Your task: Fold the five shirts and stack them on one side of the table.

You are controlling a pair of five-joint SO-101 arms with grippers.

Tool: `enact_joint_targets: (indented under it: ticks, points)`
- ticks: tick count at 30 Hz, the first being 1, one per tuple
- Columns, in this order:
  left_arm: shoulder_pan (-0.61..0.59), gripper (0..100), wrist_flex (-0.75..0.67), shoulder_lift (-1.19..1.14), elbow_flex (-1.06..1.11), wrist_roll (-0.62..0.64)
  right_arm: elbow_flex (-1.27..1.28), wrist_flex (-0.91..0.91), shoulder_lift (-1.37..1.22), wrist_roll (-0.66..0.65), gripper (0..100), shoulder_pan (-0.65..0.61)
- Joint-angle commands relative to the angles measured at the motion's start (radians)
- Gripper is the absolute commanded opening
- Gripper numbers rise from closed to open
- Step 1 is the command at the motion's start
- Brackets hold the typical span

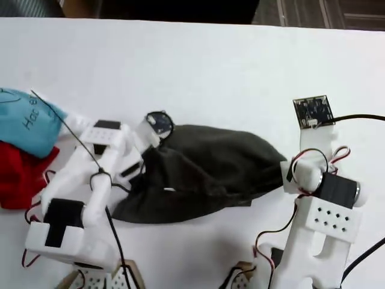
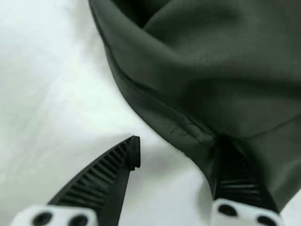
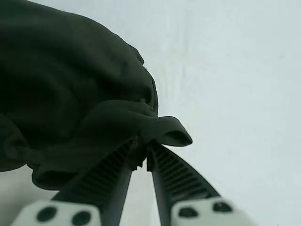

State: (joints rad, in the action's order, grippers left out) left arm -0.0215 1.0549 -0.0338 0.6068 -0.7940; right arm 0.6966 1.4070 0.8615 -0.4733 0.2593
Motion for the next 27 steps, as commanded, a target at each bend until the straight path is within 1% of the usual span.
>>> enact_joint_targets:
  ticks: [1, 6, 8, 9, 12, 14, 19, 22, 24, 27]
  points:
    - [0.009, 25, -0.006, -0.005, -0.002, 0.005, -0.006, 0.001, 0.03, 0.0, 2.0, 0.007]
    - [0.009, 10, -0.003, -0.097, -0.031, 0.008, -0.006, 0.001, 0.03, 0.0, 2.0, 0.007]
    - [0.009, 3, 0.032, -0.118, -0.068, 0.008, -0.006, 0.001, 0.03, 0.0, 2.0, 0.007]
    - [0.009, 2, 0.038, -0.126, -0.077, 0.008, -0.006, 0.001, 0.03, 0.0, 2.0, 0.007]
    - [0.009, 2, 0.044, -0.127, -0.094, 0.008, -0.006, -0.001, 0.03, 0.0, 2.0, 0.005]
    - [0.009, 3, 0.083, -0.103, -0.122, 0.009, -0.008, -0.004, 0.03, 0.0, 2.0, 0.004]
    - [0.0, 3, 0.295, 0.049, -0.292, 0.014, -0.014, -0.085, 0.03, 0.0, 2.0, 0.008]
    - [0.006, 3, 0.445, 0.167, -0.443, 0.058, -0.084, -0.137, 0.028, 0.002, 2.0, -0.002]
    - [0.009, 3, 0.525, 0.227, -0.555, 0.08, -0.175, -0.168, 0.021, 0.0, 2.0, -0.048]
    - [0.003, 3, 0.6, 0.275, -0.717, 0.117, -0.316, -0.194, -0.005, -0.006, 2.0, -0.108]
